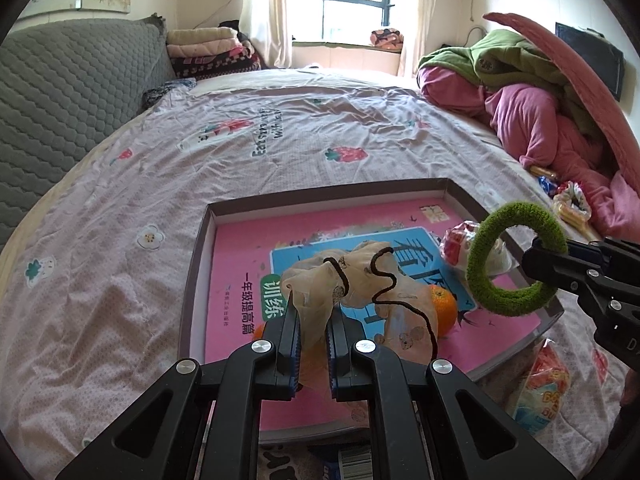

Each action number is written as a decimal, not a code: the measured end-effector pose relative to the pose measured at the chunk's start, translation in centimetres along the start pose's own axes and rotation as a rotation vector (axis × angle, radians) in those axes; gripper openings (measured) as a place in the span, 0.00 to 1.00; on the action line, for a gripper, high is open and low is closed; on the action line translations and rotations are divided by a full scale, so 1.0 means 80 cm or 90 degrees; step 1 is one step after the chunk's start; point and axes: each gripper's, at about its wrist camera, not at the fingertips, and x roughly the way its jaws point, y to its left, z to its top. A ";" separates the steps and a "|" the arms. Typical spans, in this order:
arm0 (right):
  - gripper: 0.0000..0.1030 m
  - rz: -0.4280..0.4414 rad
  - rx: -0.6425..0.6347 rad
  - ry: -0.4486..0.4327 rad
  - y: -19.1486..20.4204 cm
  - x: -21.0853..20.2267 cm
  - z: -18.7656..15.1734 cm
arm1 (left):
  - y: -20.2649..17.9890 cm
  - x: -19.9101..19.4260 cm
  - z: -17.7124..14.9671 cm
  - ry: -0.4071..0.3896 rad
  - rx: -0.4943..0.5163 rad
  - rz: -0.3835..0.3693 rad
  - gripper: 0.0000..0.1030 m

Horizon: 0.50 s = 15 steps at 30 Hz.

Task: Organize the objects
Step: 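Carry the ring in the right tool over the pink book while the left tool carries the mesh bag there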

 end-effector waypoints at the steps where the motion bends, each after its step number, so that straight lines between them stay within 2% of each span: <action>1: 0.17 -0.001 0.003 0.004 -0.001 0.002 -0.001 | -0.001 0.002 0.000 0.003 0.001 0.000 0.10; 15: 0.18 0.002 -0.002 0.055 0.001 0.029 -0.013 | -0.017 0.018 -0.010 0.028 0.034 0.006 0.10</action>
